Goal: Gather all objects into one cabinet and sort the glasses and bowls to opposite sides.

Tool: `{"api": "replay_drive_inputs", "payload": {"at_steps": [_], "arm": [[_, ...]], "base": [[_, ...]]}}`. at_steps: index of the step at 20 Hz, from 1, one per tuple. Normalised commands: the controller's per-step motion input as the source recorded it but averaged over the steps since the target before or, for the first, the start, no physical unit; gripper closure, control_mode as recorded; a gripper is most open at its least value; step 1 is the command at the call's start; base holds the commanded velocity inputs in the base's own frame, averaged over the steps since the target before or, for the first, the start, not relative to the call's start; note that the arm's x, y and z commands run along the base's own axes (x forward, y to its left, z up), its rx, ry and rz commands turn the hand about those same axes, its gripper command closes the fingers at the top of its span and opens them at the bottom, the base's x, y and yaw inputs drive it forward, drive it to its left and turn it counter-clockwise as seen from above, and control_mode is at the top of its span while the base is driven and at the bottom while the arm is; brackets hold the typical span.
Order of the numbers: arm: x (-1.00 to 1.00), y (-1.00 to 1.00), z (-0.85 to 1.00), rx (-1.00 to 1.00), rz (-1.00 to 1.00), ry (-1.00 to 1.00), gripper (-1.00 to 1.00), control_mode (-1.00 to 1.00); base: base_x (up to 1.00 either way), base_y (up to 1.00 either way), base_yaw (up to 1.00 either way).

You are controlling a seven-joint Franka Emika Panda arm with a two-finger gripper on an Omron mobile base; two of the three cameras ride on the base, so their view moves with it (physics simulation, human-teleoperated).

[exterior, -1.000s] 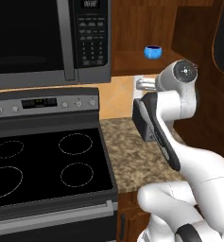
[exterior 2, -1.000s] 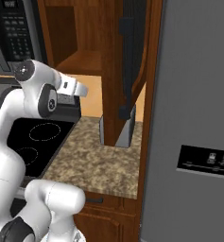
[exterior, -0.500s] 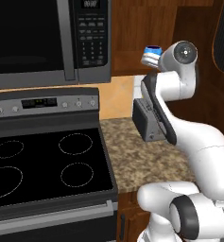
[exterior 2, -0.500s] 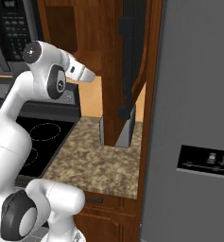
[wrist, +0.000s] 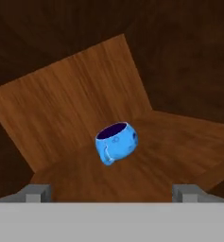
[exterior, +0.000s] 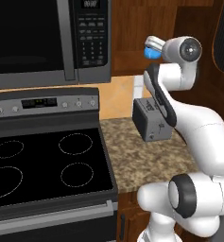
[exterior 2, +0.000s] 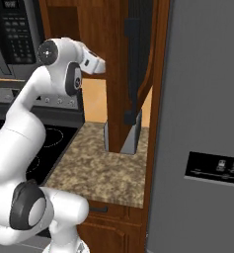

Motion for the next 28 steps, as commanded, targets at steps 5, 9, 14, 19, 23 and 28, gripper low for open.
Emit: {"api": "replay_drive_inputs", "payload": {"at_steps": [5,9,14,19,23,28], "arm": [[0.25,-0.02,0.11,0.01,0.0,-0.01,-1.0,-1.0],[0.42,0.0,0.16,0.0,0.12,0.4,-1.0,-1.0],[0.32,0.0,0.32,0.0,0.22,0.42,-1.0,-1.0],[0.21,0.0,0.04,-0.07,0.12,0.19,-1.0,-1.0],[0.12,0.0,-0.41,-0.21,0.01,0.01,-1.0,-1.0],[0.0,0.0,-0.54,-0.23,0.0,-0.06,-1.0,-1.0]], "base": [[0.0,0.0,0.0],[0.0,0.0,0.0],[0.0,0.0,0.0],[0.0,0.0,0.0],[0.0,0.0,0.0],[0.0,0.0,0.0]]}}
